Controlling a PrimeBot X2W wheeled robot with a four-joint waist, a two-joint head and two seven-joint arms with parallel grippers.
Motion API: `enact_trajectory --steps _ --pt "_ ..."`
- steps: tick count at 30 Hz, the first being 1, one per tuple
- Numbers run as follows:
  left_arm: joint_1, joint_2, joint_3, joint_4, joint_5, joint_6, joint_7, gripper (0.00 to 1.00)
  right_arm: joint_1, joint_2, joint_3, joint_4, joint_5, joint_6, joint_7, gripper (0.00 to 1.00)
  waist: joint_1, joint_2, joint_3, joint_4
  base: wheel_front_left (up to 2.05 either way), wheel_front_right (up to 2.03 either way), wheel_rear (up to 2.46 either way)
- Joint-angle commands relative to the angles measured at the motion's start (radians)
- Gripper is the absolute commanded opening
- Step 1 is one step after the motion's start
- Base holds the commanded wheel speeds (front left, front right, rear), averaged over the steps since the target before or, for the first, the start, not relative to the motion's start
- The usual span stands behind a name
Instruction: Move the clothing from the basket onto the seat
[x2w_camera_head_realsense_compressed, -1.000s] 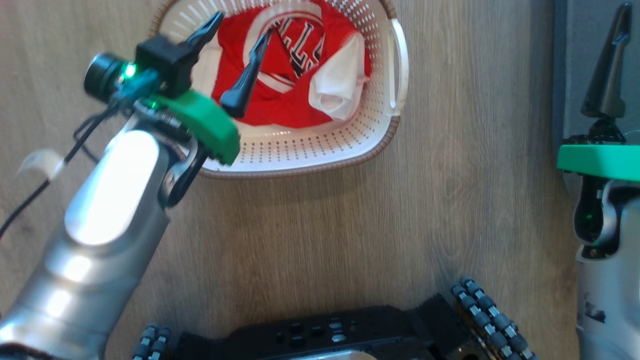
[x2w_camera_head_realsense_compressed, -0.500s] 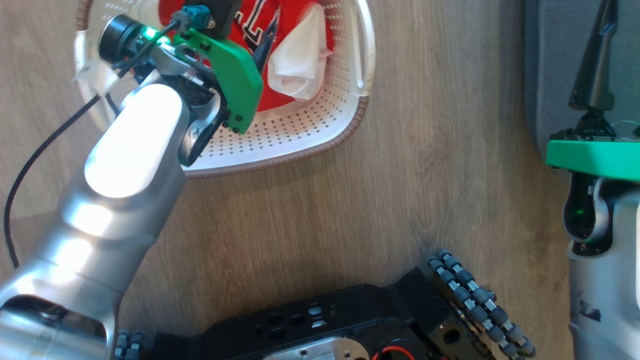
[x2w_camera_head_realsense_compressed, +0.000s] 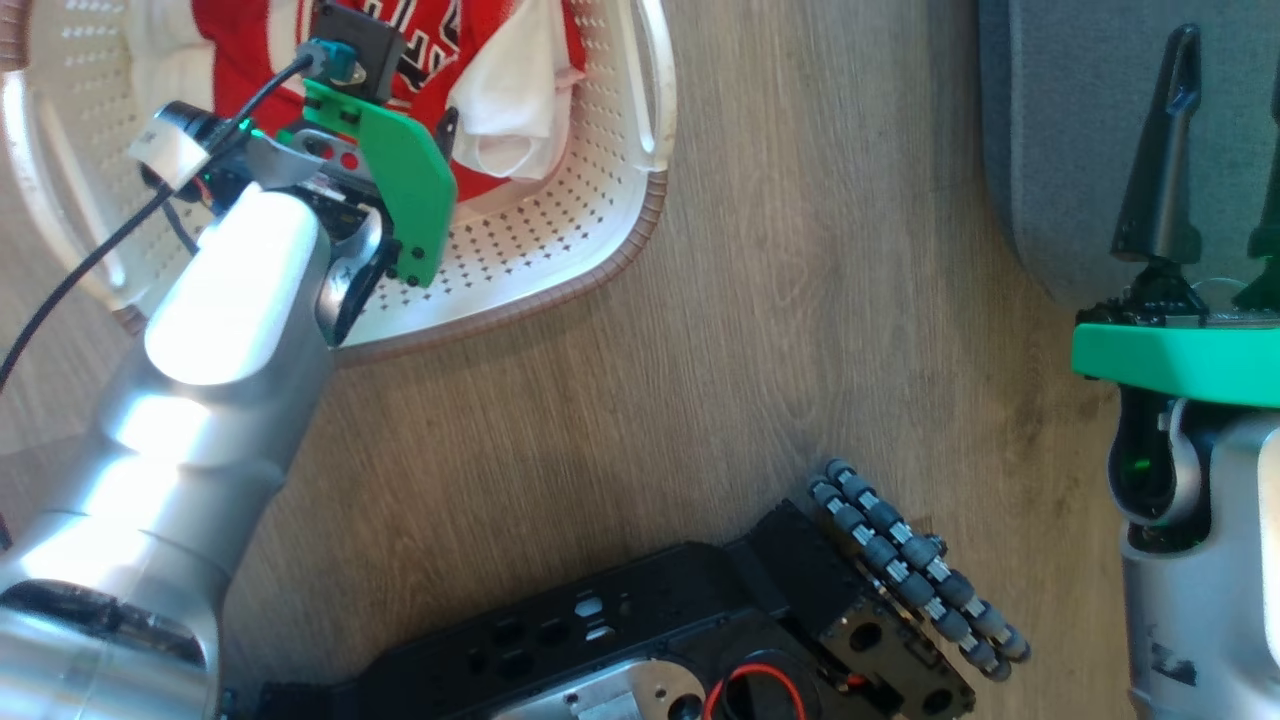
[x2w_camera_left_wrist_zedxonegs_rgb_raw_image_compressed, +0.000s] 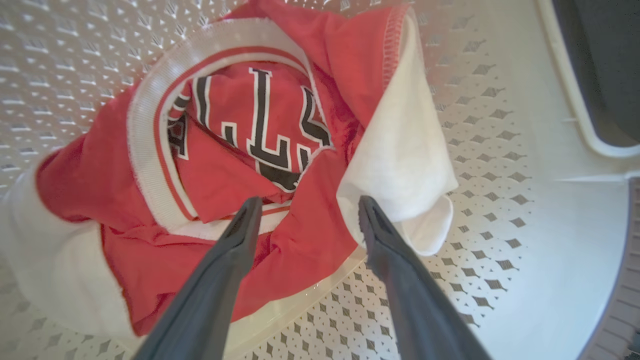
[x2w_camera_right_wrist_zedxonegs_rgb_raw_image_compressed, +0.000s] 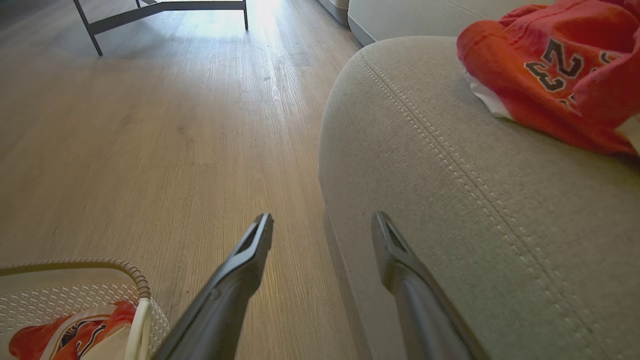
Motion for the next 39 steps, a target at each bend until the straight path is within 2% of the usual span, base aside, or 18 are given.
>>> enact_trajectory --steps 1,9,21,39 --pt "-0.013 0.020 0.019 -0.014 0.001 0.000 -0.012 1.00 0.050 -0.007 0.014 -0.034 0.008 0.007 -0.005 1.00 0.0000 0.0000 0.012 -0.011 0.00 0.00 0.00" --pt "-0.034 0.033 0.015 0.063 -0.004 -0.015 -0.053 1.00 0.088 -0.007 0.018 -0.043 0.033 0.007 -0.005 1.00 0.0000 0.0000 0.027 -0.030 0.00 0.00 0.00" --pt "-0.050 -0.023 0.012 0.155 -0.061 -0.050 -0.098 1.00 0.141 -0.007 -0.003 -0.058 0.042 0.007 -0.005 1.00 0.0000 0.0000 0.028 -0.033 0.00 0.00 0.00" --pt "-0.082 -0.078 0.003 0.192 -0.151 -0.075 -0.155 1.00 0.162 -0.007 -0.014 -0.052 0.050 0.007 -0.005 1.00 0.0000 0.0000 0.030 -0.029 0.00 0.00 0.00"
